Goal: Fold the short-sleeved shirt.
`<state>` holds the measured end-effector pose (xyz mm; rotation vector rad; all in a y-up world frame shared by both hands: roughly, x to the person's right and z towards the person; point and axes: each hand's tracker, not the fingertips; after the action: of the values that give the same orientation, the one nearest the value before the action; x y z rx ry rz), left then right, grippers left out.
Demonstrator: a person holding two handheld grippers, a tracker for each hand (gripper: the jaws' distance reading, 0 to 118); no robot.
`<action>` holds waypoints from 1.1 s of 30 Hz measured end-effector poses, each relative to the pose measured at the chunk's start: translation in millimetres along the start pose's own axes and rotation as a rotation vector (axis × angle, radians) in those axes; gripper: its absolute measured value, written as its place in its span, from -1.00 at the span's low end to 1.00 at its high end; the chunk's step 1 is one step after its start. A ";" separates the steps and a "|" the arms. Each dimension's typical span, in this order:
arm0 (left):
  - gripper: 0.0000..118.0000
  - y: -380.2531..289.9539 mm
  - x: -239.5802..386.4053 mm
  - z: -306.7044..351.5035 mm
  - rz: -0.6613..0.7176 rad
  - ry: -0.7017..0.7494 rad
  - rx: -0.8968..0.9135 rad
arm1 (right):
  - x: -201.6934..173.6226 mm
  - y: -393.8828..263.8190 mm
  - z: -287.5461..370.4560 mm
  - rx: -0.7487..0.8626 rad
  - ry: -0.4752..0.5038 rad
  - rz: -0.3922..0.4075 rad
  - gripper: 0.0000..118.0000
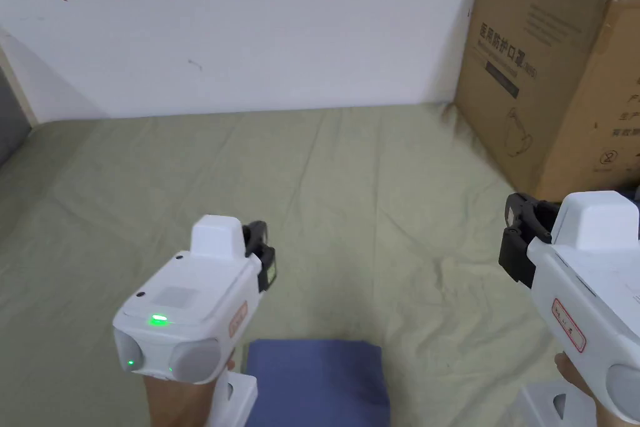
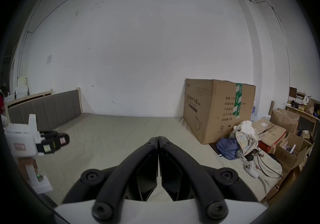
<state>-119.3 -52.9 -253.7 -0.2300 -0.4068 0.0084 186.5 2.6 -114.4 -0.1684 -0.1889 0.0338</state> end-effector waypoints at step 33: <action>-1.00 11.6 -87.5 66.4 0.033 0.217 0.075 | -95.1 -134.0 -82.1 -0.247 0.171 0.001 -1.00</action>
<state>-225.4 -31.7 -231.2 -0.1618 -0.1863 0.0304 111.1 -147.6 -188.6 -0.4162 -0.0216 -0.0033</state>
